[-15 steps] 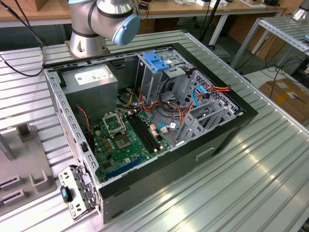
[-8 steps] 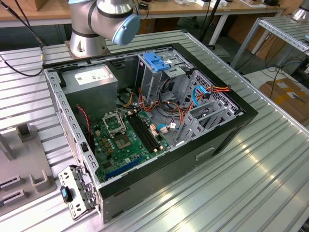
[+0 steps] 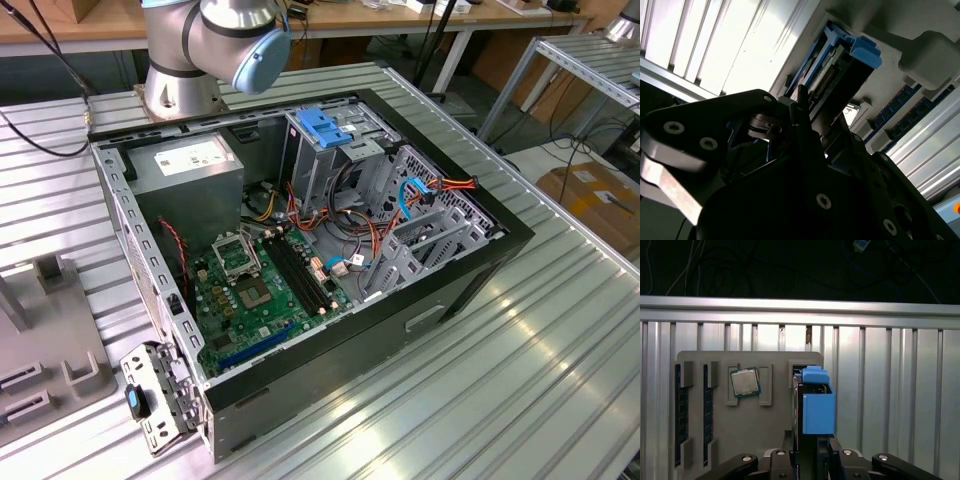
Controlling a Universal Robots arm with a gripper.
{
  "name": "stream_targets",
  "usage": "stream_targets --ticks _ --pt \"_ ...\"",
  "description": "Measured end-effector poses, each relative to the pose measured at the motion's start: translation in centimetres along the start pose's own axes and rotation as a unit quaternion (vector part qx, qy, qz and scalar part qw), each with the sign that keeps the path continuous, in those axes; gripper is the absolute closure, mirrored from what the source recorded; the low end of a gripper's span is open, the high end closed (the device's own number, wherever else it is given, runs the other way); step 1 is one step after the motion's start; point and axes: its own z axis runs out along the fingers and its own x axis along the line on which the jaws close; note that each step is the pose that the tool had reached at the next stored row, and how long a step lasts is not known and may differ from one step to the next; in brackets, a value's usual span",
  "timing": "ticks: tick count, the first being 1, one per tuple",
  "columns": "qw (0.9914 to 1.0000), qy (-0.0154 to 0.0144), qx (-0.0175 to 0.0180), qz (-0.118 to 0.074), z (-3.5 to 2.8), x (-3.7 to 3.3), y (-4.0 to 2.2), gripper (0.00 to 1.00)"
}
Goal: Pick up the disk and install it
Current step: 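Pick up the disk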
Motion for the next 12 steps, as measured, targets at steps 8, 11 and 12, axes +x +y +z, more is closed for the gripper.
stream_targets --ticks 8,11,12 --pt "1.00000 0.0001 0.0000 0.000 -2.63 -0.06 0.04 0.65" --pt "1.00000 0.0001 0.0001 0.000 -3.52 -0.08 0.05 0.65" --pt "1.00000 0.0001 0.0000 0.000 -3.85 -0.09 0.06 0.65"
